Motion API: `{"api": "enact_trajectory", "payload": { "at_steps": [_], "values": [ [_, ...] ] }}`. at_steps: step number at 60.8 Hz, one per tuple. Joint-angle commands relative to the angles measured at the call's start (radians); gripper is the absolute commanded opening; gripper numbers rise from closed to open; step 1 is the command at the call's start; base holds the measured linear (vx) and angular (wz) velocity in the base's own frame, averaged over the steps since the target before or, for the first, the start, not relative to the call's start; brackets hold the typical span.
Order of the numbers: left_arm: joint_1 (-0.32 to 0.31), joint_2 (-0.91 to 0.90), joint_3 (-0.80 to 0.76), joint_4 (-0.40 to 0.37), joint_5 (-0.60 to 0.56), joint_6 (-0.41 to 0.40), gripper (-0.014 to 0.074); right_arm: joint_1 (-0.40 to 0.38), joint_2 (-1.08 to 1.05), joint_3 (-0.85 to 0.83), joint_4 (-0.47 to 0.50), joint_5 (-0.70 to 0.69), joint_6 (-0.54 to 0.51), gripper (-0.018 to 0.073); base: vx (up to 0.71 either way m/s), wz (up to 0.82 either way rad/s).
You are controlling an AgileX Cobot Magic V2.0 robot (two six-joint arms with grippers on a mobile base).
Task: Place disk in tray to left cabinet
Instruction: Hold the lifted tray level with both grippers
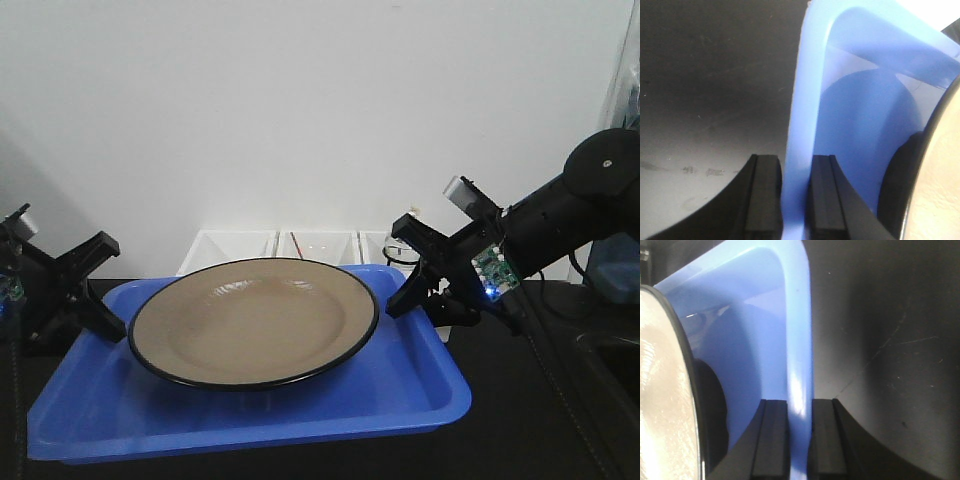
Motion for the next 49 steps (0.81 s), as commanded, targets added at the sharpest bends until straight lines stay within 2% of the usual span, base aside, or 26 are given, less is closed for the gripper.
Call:
{"api": "enact_trajectory", "payload": {
  "at_steps": [1, 13, 49],
  "values": [
    [-0.018, -0.048, -0.038, -0.122, -0.032, 0.004, -0.0001, 0.027, -0.059, -0.037, 0.095, 0.030, -0.011, -0.0004, 0.00, 0.00],
    [-0.018, -0.048, -0.038, -0.122, -0.028, 0.016, -0.0001, 0.090, -0.059, -0.037, 0.035, 0.013, -0.011, -0.0004, 0.00, 0.00],
    [-0.018, -0.050, -0.038, -0.122, -0.056, 0.052, -0.0001, 0.091, -0.059, -0.037, 0.033, 0.017, -0.033, -0.0004, 0.00, 0.00]
  ]
}}
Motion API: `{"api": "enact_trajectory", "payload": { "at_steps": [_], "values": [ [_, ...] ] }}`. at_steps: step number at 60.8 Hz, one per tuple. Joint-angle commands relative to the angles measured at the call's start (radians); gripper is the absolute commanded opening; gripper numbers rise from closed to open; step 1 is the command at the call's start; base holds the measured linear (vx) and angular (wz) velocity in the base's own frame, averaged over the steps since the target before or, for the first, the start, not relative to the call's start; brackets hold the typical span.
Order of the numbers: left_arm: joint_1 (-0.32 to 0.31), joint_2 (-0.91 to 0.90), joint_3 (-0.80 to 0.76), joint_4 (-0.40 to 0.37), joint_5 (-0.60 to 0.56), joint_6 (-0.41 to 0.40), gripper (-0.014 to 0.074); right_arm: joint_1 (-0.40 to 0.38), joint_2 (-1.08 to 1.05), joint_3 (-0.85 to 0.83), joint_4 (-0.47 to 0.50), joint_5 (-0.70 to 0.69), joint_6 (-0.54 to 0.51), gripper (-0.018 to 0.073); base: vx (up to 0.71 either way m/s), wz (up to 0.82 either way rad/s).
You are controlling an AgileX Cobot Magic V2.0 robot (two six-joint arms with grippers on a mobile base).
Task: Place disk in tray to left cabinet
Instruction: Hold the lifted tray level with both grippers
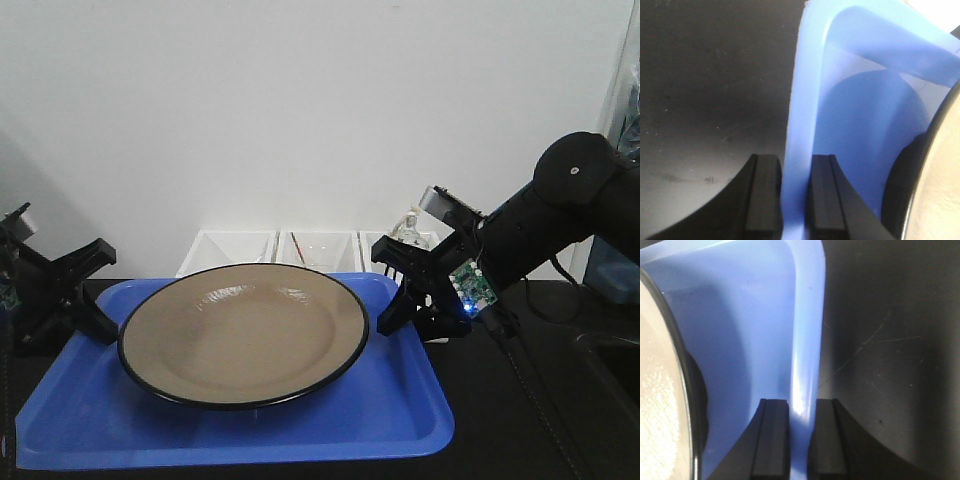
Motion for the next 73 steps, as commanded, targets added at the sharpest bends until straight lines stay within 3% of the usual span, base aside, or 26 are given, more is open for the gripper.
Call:
{"api": "enact_trajectory", "payload": {
  "at_steps": [1, 73],
  "values": [
    [-0.018, -0.051, -0.038, -0.164, -0.039, -0.007, -0.0001, 0.023, -0.059, -0.037, 0.143, 0.018, -0.014, -0.0004, 0.00, 0.00],
    [-0.018, -0.050, -0.037, -0.164, -0.038, -0.007, -0.0001, 0.023, -0.059, -0.037, 0.143, 0.019, -0.014, -0.0004, -0.01, 0.00]
  ]
}}
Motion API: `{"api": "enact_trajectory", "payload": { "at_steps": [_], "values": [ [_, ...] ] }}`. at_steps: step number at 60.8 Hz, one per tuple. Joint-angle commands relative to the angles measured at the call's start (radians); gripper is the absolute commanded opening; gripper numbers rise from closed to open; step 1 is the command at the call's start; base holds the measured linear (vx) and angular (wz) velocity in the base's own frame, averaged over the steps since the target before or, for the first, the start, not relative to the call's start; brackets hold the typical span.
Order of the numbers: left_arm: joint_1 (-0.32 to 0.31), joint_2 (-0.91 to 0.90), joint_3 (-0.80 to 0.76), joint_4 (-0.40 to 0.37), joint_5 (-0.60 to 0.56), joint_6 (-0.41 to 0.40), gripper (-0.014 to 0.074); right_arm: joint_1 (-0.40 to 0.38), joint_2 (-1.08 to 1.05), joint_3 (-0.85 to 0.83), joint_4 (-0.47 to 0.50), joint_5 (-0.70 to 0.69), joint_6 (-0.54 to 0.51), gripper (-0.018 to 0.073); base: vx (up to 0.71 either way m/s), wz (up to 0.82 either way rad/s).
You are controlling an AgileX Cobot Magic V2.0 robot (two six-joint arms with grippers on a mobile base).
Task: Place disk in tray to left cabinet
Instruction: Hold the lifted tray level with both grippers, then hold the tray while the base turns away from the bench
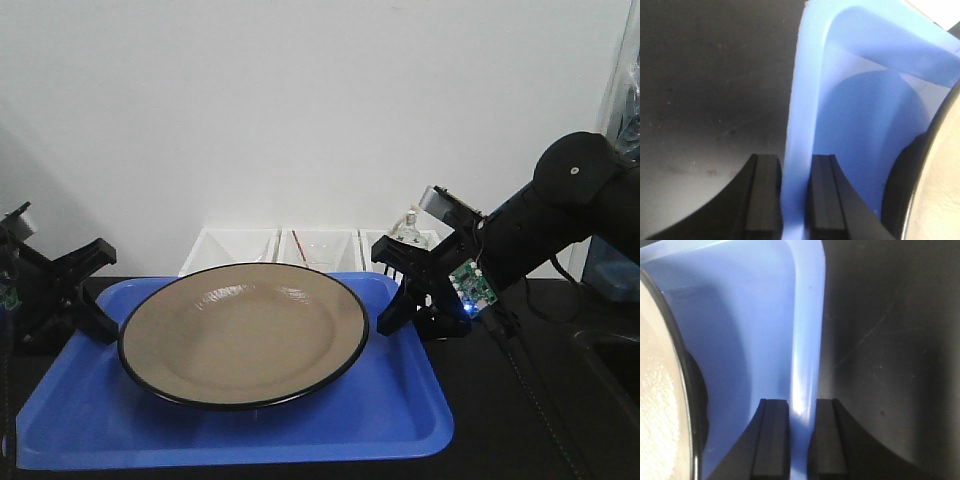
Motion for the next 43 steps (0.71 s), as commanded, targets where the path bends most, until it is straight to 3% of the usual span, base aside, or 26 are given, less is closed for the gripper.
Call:
{"api": "enact_trajectory", "payload": {
  "at_steps": [1, 20, 43],
  "values": [
    [-0.018, -0.050, -0.037, -0.164, -0.036, -0.010, -0.0001, 0.023, -0.059, -0.037, 0.143, 0.019, -0.014, -0.0004, -0.08, 0.02],
    [-0.018, -0.050, -0.037, -0.164, -0.036, -0.010, -0.0001, 0.023, -0.059, -0.037, 0.143, 0.019, -0.014, -0.0004, -0.11, 0.14],
    [-0.018, -0.050, -0.037, -0.164, -0.036, -0.010, -0.0001, 0.023, -0.059, -0.037, 0.143, 0.019, -0.014, -0.0004, -0.13, 0.49]
  ]
}}
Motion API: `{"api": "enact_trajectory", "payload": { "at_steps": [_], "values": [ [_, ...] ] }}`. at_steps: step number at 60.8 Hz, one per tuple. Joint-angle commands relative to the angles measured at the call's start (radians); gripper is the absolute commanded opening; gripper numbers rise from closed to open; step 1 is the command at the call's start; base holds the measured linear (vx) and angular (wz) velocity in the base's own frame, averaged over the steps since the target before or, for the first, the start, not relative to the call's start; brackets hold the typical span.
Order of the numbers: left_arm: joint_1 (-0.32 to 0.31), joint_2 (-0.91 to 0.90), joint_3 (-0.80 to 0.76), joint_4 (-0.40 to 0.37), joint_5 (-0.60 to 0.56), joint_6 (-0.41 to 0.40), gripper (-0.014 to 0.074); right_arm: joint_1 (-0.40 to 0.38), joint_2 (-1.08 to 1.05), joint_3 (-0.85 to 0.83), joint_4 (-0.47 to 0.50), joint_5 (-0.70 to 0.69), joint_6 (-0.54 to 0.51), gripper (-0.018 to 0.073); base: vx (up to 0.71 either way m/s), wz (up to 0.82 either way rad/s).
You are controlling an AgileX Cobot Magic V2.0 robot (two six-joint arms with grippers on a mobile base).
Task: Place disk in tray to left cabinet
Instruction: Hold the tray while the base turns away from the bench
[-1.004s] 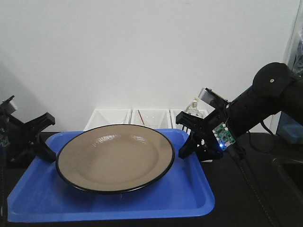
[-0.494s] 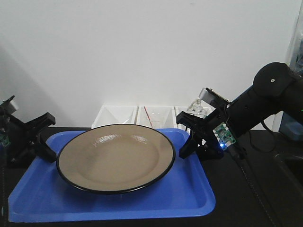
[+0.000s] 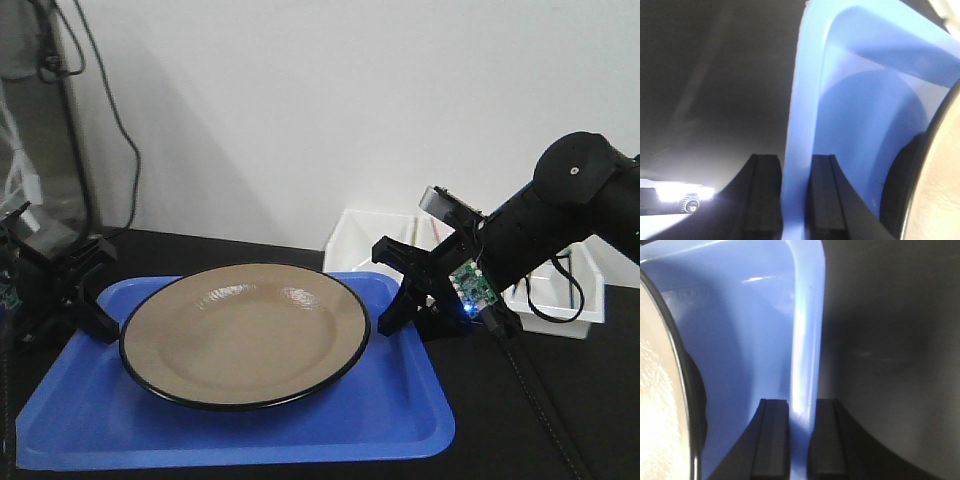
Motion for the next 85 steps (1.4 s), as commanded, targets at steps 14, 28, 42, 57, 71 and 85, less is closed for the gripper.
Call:
{"api": "enact_trajectory", "payload": {
  "at_steps": [14, 28, 42, 57, 71, 85],
  "values": [
    [-0.018, -0.050, -0.037, -0.156, -0.036, -0.010, -0.0001, 0.023, -0.059, -0.037, 0.150, 0.019, -0.014, -0.0004, -0.12, 0.60],
    [-0.018, -0.050, -0.037, -0.156, -0.036, -0.010, -0.0001, 0.023, -0.059, -0.037, 0.150, 0.019, -0.014, -0.0004, -0.08, 0.71],
    [-0.018, -0.050, -0.037, -0.156, -0.036, -0.010, -0.0001, 0.023, -0.059, -0.037, 0.150, 0.019, -0.014, -0.0004, -0.03, 0.75],
    [-0.018, -0.050, -0.037, -0.156, -0.036, -0.010, -0.0001, 0.023, -0.059, -0.037, 0.150, 0.019, -0.014, -0.0004, 0.01, 0.72],
    [-0.018, -0.050, -0.037, -0.156, -0.036, -0.010, -0.0001, 0.023, -0.059, -0.037, 0.150, 0.019, -0.014, -0.0004, 0.06, 0.74],
    [-0.018, -0.050, -0.037, -0.156, -0.036, -0.010, -0.0001, 0.023, -0.059, -0.037, 0.150, 0.019, -0.014, -0.0004, 0.11, 0.74]
  ]
}}
